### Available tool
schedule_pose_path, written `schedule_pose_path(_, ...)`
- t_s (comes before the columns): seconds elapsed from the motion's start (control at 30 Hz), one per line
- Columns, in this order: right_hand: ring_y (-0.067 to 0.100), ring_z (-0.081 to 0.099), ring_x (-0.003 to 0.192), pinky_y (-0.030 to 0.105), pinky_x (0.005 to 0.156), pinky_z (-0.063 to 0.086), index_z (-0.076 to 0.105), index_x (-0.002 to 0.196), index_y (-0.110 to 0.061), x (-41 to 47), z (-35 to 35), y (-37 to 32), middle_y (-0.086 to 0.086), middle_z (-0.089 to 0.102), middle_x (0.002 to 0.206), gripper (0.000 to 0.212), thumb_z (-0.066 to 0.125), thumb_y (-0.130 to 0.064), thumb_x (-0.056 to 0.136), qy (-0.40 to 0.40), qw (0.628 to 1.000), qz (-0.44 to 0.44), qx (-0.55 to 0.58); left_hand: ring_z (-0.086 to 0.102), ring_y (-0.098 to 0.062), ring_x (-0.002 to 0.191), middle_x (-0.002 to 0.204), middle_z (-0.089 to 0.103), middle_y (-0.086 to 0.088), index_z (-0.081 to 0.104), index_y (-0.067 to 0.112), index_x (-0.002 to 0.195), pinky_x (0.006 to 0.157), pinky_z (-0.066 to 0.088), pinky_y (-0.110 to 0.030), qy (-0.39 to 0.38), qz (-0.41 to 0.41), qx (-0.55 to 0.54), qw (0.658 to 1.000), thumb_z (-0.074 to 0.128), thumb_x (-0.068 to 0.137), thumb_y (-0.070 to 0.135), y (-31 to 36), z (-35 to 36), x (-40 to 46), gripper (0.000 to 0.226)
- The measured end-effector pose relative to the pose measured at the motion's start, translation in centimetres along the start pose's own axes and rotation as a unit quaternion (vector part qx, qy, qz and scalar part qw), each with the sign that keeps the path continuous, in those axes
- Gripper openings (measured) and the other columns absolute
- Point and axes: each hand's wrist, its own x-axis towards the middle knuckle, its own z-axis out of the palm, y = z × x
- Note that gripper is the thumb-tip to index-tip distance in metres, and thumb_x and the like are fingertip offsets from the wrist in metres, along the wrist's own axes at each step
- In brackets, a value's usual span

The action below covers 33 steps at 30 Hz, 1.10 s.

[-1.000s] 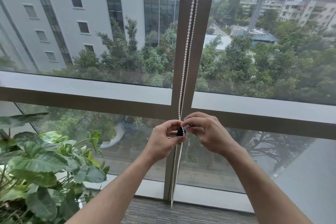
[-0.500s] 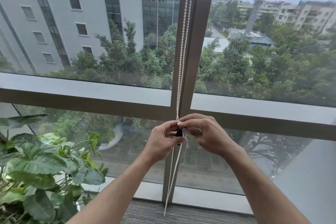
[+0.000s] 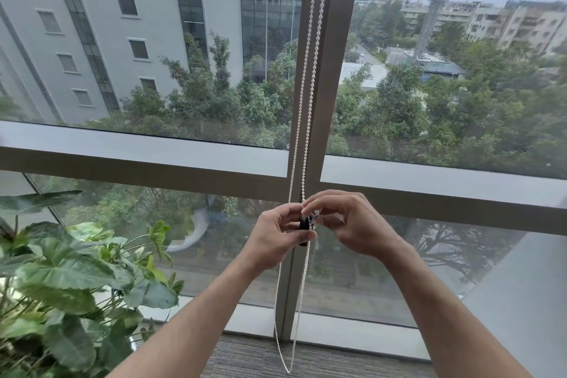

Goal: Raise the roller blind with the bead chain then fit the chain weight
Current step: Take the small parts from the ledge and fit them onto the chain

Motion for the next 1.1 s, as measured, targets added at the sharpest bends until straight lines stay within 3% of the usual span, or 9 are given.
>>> schedule_pose_path(0.23,0.003,0.069,0.091,0.016,0.081,0.051,0.078,0.090,-0.022,0.2,-0.3,-0.3,-0.009,0.075,0.099,0.030,0.074,0.006,0.080,-0.007,1.000,0.003,-0.005,0.073,-0.020,0.090,0.098,0.078,-0.003,0.071,0.024,0.113,0.072,0.058,-0.030,-0.012,0.000,-0.010,1.000,0.079,0.075,-0.002,0.3,0.2,-0.2,0.046)
schedule_pose_path(0.37,0.009,0.070,0.088,0.027,0.083,0.055,0.077,0.090,-0.024,0.1,-0.3,-0.3,-0.005,0.075,0.096,0.028,0.075,0.002,0.081,-0.006,1.000,0.015,-0.018,0.073,-0.021,0.090,0.096,0.077,-0.005,0.068,0.015,0.119,0.072,0.058,-0.032,-0.019,0.000,-0.014,1.000,0.079,0.075,-0.004,0.3,0.2,-0.3,0.049)
schedule_pose_path(0.63,0.007,0.068,0.088,0.016,0.083,0.050,0.078,0.093,-0.024,-0.2,0.0,-0.6,-0.003,0.073,0.095,0.025,0.075,-0.001,0.083,0.002,1.000,0.015,-0.021,0.069,-0.023,0.083,0.094,0.075,-0.010,0.070,0.011,0.115,0.070,0.060,-0.035,-0.024,0.005,-0.023,0.999,0.075,0.077,-0.010,0.7,0.2,-0.6,0.043)
schedule_pose_path(0.93,0.012,0.069,0.092,0.031,0.086,0.054,0.079,0.091,-0.018,-1.0,0.3,-0.6,0.001,0.075,0.095,0.020,0.075,0.000,0.083,0.009,1.000,-0.018,-0.019,0.068,-0.023,0.080,0.092,0.072,-0.011,0.069,0.005,0.107,0.072,0.061,-0.039,-0.041,-0.009,-0.027,0.999,0.075,0.079,-0.009,0.6,0.0,-0.9,0.032)
schedule_pose_path(1.1,0.012,0.070,0.089,0.024,0.084,0.054,0.079,0.095,-0.017,-0.9,0.2,-0.7,0.001,0.075,0.095,0.021,0.075,0.000,0.082,0.006,1.000,-0.014,-0.016,0.069,-0.027,0.083,0.094,0.071,-0.017,0.068,0.005,0.106,0.073,0.061,-0.042,-0.042,-0.012,-0.026,0.999,0.075,0.078,-0.008,0.9,0.1,-1.1,0.031)
